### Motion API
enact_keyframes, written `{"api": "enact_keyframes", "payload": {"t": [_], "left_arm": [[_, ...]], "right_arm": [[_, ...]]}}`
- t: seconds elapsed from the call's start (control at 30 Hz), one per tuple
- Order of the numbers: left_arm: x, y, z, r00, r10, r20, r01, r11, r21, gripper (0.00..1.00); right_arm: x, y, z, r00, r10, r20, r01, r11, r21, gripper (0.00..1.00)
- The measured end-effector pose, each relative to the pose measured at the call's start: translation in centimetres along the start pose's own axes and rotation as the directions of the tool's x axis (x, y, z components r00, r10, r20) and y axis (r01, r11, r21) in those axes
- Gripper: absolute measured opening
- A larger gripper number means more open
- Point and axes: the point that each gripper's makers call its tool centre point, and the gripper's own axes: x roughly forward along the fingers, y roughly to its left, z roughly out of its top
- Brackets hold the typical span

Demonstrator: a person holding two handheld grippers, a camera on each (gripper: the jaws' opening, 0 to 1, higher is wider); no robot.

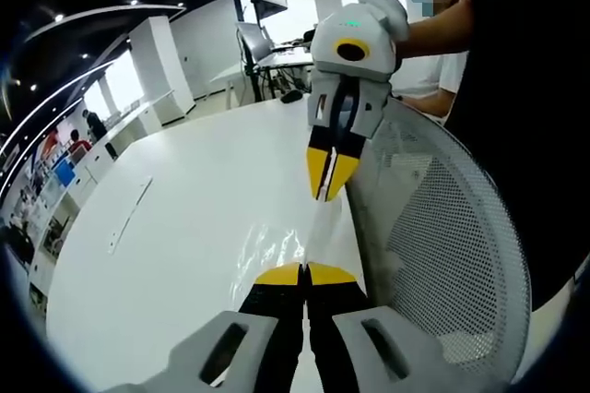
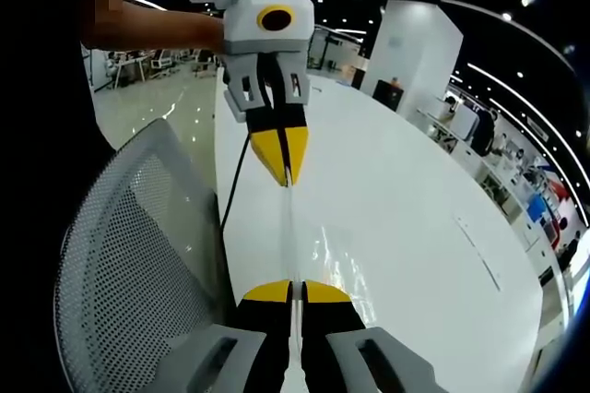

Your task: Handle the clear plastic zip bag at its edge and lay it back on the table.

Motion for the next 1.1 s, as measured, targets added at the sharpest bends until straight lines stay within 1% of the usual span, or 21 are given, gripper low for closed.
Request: {"api": "enact_keyframes", "payload": {"t": [1.1], "left_arm": [[-1.2, 0.9, -1.1, 0.998, 0.055, 0.016, -0.054, 0.997, -0.061, 0.0]], "right_arm": [[-0.1, -0.3, -0.3, 1.0, -0.007, -0.006, 0.007, 1.0, 0.005, 0.0]]}}
